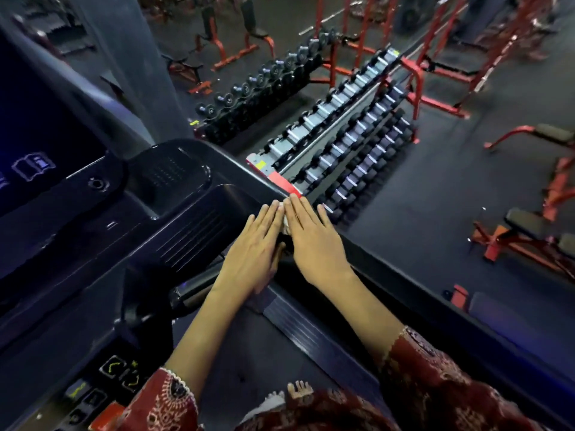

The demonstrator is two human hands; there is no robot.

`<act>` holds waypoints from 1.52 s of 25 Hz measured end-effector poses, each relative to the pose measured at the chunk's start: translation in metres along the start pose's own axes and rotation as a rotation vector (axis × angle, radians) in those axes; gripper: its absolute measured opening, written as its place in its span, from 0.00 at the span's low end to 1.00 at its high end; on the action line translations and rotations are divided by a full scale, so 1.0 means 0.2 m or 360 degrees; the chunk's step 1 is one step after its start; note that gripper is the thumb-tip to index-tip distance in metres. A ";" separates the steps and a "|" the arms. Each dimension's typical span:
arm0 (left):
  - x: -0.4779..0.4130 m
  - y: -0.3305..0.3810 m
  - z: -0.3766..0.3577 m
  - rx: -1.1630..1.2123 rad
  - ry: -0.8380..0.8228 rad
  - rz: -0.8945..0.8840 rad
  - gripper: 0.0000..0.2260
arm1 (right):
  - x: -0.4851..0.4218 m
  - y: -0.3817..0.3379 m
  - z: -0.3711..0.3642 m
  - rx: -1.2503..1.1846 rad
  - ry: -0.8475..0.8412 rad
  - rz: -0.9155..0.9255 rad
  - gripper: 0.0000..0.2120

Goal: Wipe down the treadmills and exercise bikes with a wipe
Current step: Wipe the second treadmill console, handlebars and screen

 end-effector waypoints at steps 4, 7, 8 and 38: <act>-0.05 0.02 -0.06 0.0018 -0.0106 -0.0140 0.26 | 0.35 0.15 0.00 -0.0036 0.0161 -0.0275 0.25; -0.06 0.01 -0.08 0.0137 -0.0114 -0.0148 0.26 | 0.44 0.15 0.00 -0.0007 0.0158 -0.0499 0.26; -0.06 0.01 -0.08 0.0170 -0.0103 -0.0165 0.25 | 0.37 0.13 0.01 0.0009 0.0164 -0.0540 0.26; 0.12 1.09 -0.22 0.0398 -0.0086 -0.1040 0.23 | 1.36 0.62 0.01 0.0260 0.0746 -0.1361 0.20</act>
Point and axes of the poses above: each hand's wrist, its own x-axis away from the middle knuckle, its own z-axis out of the back of the hand, y = z × x, the point moved 5 cm from there along -x, towards the middle knuckle
